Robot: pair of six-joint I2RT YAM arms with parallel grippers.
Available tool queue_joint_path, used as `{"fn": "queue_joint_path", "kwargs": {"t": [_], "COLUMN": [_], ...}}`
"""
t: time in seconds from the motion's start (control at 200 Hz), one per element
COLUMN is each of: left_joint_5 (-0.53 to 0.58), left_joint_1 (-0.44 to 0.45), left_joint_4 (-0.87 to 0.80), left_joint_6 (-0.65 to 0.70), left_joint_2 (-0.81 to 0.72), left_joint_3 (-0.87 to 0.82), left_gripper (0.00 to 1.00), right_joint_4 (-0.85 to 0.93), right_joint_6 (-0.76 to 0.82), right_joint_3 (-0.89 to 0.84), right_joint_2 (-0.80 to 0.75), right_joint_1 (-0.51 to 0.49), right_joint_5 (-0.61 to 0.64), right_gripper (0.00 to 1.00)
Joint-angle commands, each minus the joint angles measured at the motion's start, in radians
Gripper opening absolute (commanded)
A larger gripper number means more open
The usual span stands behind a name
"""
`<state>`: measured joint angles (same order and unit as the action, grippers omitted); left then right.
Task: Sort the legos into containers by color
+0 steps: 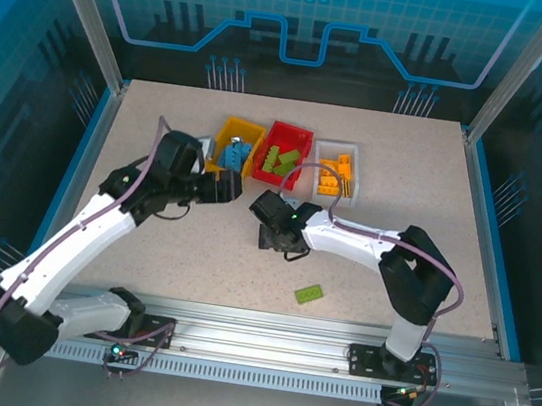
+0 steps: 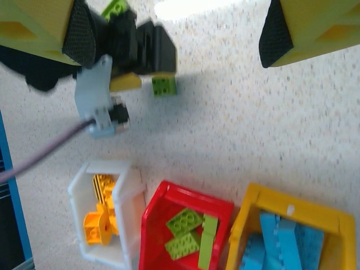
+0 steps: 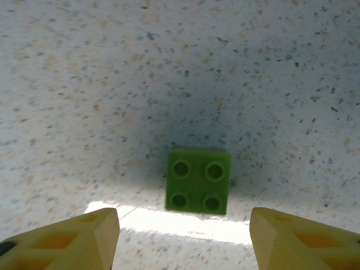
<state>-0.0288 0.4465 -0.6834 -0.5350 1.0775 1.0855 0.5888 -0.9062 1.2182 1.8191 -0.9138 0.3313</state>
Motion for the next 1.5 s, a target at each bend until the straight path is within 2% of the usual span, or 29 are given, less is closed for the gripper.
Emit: {"fn": "queue_joint_path", "kwargs": {"t": [0.0, 0.15, 0.39, 0.495, 0.625, 0.745, 1.151, 1.341, 1.496], "left_joint_5": [-0.053, -0.105, -0.147, -0.179, -0.177, -0.17, -0.174, -0.179, -0.18], "left_joint_1": [0.011, 0.015, 0.018, 0.018, 0.017, 0.018, 0.027, 0.032, 0.035], "left_joint_4": [-0.011, -0.031, -0.063, -0.035, -0.01, 0.026, 0.083, 0.091, 0.088], "left_joint_6": [-0.078, -0.097, -0.1, -0.083, -0.081, -0.088, -0.095, -0.1, -0.099], "left_joint_2": [-0.107, -0.219, -0.312, -0.33, -0.338, -0.318, -0.262, -0.261, -0.261], "left_joint_3": [-0.075, -0.141, -0.197, -0.232, -0.227, -0.214, -0.22, -0.233, -0.231], "left_gripper": [0.81, 0.81, 0.8, 0.8, 0.8, 0.8, 0.8, 0.8, 0.8], "right_joint_4": [0.04, 0.024, 0.0, 0.021, 0.049, 0.087, 0.32, 0.372, 0.42], "right_joint_6": [-0.029, -0.037, -0.026, 0.008, 0.081, 0.137, 0.211, 0.219, 0.23], "right_joint_3": [0.034, 0.05, 0.052, 0.074, 0.154, 0.289, 0.945, 1.15, 1.29], "right_joint_2": [0.053, 0.105, 0.112, 0.082, 0.057, 0.105, 0.475, 0.636, 0.727], "right_joint_1": [0.029, 0.043, 0.052, 0.05, 0.085, 0.149, 0.305, 0.334, 0.338], "right_joint_5": [-0.015, -0.031, -0.013, 0.042, 0.068, 0.042, -0.035, -0.089, -0.118], "right_gripper": [0.61, 0.49, 0.28, 0.25, 0.24, 0.24, 0.27, 0.29, 0.38]}}
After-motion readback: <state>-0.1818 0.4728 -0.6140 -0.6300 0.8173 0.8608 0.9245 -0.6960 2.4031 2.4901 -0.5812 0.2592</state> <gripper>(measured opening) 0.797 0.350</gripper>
